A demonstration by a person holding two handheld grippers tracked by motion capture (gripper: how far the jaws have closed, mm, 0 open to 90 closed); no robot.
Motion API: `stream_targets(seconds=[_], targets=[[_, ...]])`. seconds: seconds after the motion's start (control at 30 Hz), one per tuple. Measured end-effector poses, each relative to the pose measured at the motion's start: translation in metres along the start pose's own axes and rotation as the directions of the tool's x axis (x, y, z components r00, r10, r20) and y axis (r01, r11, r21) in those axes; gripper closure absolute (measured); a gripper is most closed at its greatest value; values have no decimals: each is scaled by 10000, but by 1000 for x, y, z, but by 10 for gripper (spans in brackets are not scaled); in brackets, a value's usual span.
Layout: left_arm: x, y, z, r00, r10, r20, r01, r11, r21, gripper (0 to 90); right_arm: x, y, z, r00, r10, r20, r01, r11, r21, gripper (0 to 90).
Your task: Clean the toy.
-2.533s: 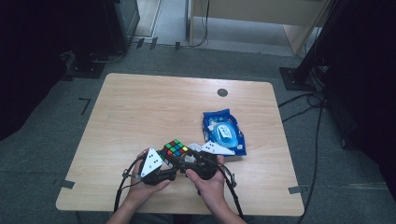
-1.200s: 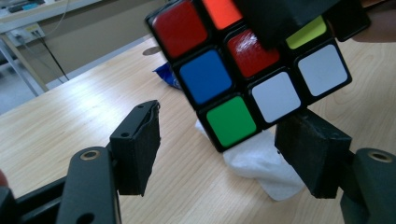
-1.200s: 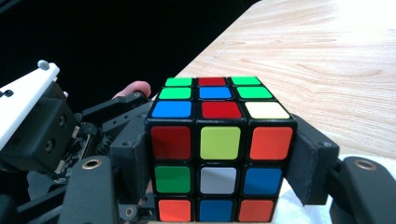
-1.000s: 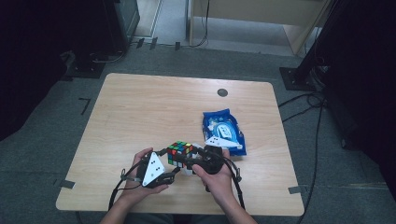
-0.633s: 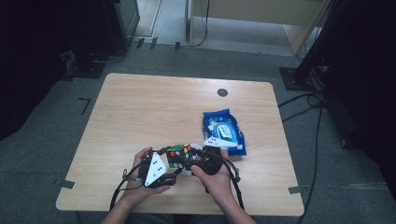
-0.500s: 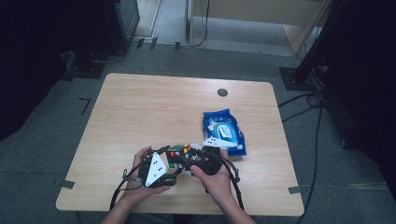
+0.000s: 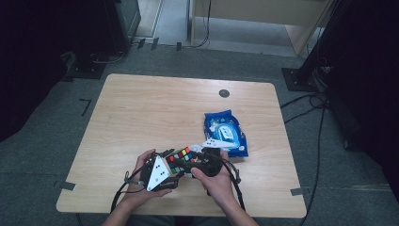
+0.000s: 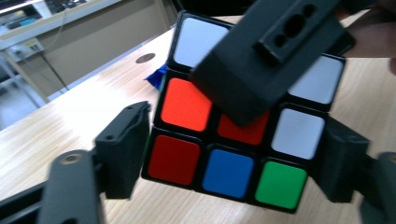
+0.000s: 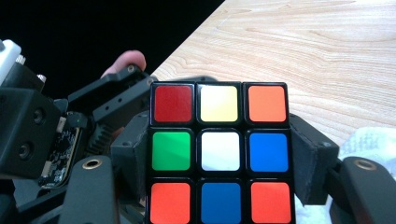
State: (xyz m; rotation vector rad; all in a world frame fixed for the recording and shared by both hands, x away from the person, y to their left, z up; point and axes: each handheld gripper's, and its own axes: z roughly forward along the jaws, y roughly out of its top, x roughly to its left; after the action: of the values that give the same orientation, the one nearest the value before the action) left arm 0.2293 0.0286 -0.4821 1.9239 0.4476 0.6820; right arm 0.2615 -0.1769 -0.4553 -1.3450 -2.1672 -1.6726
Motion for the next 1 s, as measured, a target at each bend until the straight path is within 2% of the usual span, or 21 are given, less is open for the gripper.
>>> stream_targets(seconds=[0.1,0.23,0.27,0.57,0.67,0.87,1.0], targets=[[-1,0,0,10000,87,-27,-87,10000,20,269,0,0,0,10000,65,19,-65,10000,30,345],[-4,-2,1,9988,469,-111,-466,9986,267,306,-2,0,1,9999,126,-15,-126,9999,51,344],[-4,-2,1,9985,540,-131,-536,9981,290,340,-2,0,1,9999,105,65,-104,9999,-83,343],[0,-1,0,9997,193,-159,-189,9994,280,342,-5,1,0,9999,90,-104,-91,9999,-71,315],[0,-1,-1,9996,215,-191,-210,9995,238,341,-5,1,0,9998,123,-152,-123,9999,-48,343],[3,0,-2,9989,-430,163,431,9990,-84,320,-3,1,-1,9999,167,20,-167,9999,-9,344],[1,1,-3,9998,-164,99,165,9998,-86,331,-3,0,3,9997,250,-7,-249,9995,218,344]])
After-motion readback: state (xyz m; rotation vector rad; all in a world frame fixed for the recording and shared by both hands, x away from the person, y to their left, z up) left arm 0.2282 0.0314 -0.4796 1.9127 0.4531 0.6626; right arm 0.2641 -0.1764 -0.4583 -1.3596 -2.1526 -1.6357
